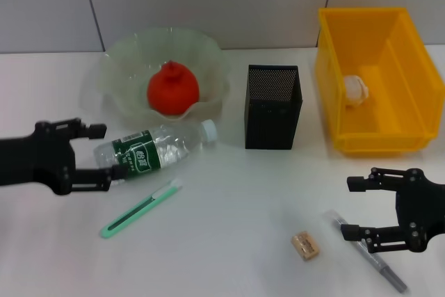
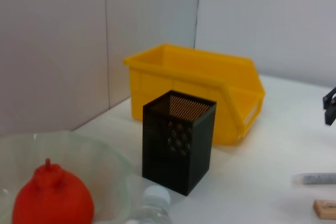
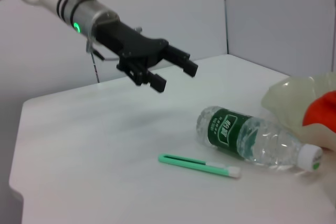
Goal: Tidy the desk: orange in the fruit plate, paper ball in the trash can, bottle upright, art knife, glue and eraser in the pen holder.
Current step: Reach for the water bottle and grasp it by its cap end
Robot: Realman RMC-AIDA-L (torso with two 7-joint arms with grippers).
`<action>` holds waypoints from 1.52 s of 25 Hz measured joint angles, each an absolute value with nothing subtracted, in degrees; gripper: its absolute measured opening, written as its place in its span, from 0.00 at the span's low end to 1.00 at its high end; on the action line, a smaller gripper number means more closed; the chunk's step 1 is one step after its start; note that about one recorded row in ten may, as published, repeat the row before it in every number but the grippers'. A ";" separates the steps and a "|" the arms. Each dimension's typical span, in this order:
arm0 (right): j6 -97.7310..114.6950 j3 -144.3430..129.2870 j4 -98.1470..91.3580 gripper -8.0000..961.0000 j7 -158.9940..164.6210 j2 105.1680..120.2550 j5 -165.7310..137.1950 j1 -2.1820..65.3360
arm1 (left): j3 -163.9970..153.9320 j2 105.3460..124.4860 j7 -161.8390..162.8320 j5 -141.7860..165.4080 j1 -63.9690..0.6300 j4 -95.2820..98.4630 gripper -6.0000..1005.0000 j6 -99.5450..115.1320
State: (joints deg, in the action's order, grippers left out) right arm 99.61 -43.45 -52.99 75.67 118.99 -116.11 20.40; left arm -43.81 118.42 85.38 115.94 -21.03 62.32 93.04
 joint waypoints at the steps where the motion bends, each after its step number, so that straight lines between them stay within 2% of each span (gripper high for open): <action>1: 99.60 -43.43 -53.26 0.86 75.84 118.99 -116.11 20.23 | -44.48 118.43 87.30 117.03 -21.78 63.81 0.77 93.03; 9: 99.57 -41.79 -54.77 0.86 76.21 118.97 -116.11 19.00 | -53.49 118.54 98.20 126.44 -27.45 71.93 0.77 90.97; 21: 99.56 -40.67 -54.75 0.86 76.27 118.86 -116.11 18.89 | -76.47 118.70 111.32 133.44 -29.47 80.35 0.77 80.67; 29: 99.92 -40.53 -54.81 0.86 76.29 118.92 -116.11 18.96 | -93.63 118.94 121.55 139.71 -30.73 77.86 0.76 64.38; 38: 99.93 -40.51 -54.44 0.86 76.32 119.04 -116.10 19.14 | -98.13 119.15 123.82 139.90 -34.08 68.68 0.76 54.02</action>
State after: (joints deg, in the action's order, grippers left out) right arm 99.93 -40.51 -54.44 76.32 119.04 -116.10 19.14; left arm -98.13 119.15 123.82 139.90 -34.08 68.68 54.02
